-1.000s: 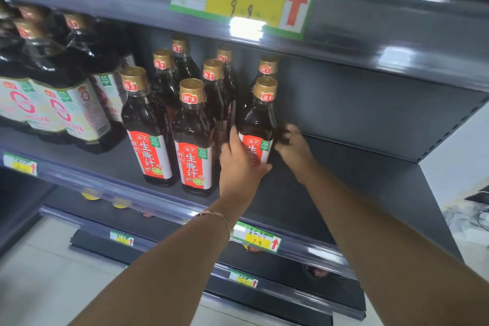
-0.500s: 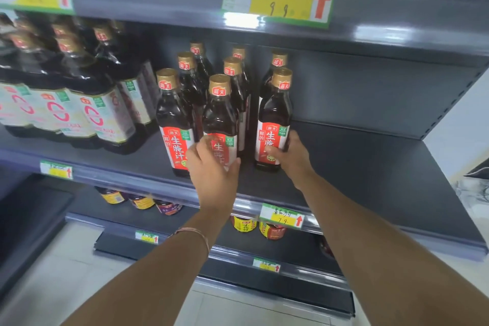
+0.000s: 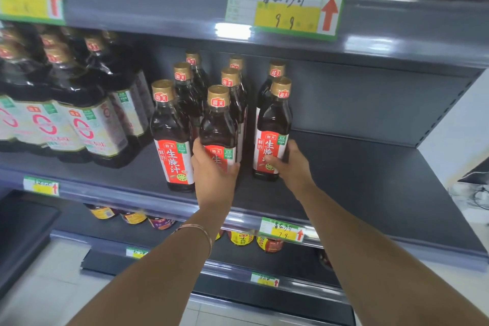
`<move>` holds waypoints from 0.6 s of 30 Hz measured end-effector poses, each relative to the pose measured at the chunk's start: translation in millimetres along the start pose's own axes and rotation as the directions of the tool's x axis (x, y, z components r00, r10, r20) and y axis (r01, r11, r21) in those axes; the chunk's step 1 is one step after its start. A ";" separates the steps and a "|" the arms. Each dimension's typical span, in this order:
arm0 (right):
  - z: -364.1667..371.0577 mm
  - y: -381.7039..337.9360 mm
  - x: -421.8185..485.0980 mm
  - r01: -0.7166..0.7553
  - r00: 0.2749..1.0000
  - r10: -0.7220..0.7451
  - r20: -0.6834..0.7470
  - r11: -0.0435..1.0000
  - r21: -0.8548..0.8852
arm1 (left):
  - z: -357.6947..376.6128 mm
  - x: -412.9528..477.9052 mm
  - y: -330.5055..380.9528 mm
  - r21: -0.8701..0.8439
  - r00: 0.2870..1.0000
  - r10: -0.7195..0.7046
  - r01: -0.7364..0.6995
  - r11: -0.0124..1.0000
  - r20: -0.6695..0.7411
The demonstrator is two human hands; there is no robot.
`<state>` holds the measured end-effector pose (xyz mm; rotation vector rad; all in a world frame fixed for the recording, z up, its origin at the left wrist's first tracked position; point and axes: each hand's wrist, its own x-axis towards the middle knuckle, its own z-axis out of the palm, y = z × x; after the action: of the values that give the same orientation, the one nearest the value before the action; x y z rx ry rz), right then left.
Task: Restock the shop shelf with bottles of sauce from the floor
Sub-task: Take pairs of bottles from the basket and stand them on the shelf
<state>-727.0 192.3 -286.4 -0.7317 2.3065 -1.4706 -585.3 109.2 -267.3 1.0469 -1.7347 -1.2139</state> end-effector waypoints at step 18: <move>-14.8 -25.1 80.7 -0.106 0.992 0.102 0.068 0.992 0.064 | 2.1 1.9 1.0 -0.123 0.999 0.044 -0.045 0.991 -0.014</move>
<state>-794.5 148.8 -256.3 -0.6215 2.2004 -1.4495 -588.2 108.4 -266.6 0.9356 -1.6436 -1.2679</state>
